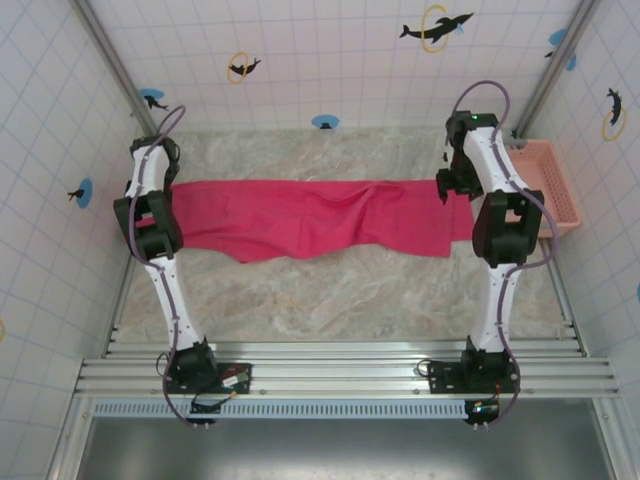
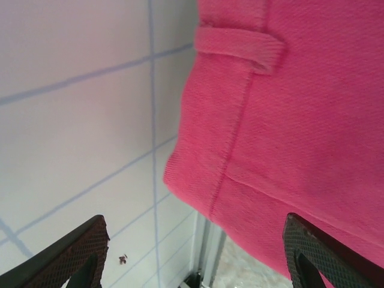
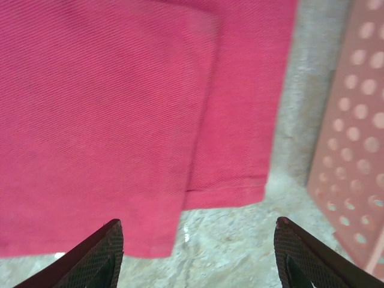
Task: Roll up the long pants
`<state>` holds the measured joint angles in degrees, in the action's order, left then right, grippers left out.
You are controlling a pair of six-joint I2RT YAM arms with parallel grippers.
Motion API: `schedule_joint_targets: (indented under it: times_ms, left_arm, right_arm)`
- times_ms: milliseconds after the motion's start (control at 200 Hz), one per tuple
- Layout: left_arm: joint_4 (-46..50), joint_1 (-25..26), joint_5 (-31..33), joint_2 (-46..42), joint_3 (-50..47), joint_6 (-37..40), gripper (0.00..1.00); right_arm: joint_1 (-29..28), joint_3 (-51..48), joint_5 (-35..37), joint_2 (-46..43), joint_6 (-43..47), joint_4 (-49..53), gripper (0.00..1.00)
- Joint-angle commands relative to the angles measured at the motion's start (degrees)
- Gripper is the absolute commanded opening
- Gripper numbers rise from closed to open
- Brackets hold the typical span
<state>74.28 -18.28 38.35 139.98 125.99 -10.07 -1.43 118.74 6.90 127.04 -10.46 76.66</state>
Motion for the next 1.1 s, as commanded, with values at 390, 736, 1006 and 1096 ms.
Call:
schedule_joint_targets:
  times_ms: [390, 736, 1006, 1096]
  left_arm:
    - [-2.64, 7.72, -14.42, -11.38, -18.37, -9.1, 0.79]
    - [-1.6, 6.63, -14.44, -6.44, -18.12, -10.91, 0.8]
    - [0.84, 2.3, -14.68, -2.98, -12.96, -10.36, 0.8]
    - [1.03, 0.77, -14.09, -3.01, -12.4, -9.85, 0.8]
  right_arm:
    - [1.12, 5.65, -4.45, 14.24, -7.74, -6.66, 0.65]
    - [1.16, 2.95, -5.09, 14.83, -8.83, -7.52, 0.46]
    - [1.08, -3.56, -7.07, 12.19, -9.55, -10.9, 0.27]
    - [0.76, -4.21, -6.36, 10.64, -9.34, -10.92, 0.23]
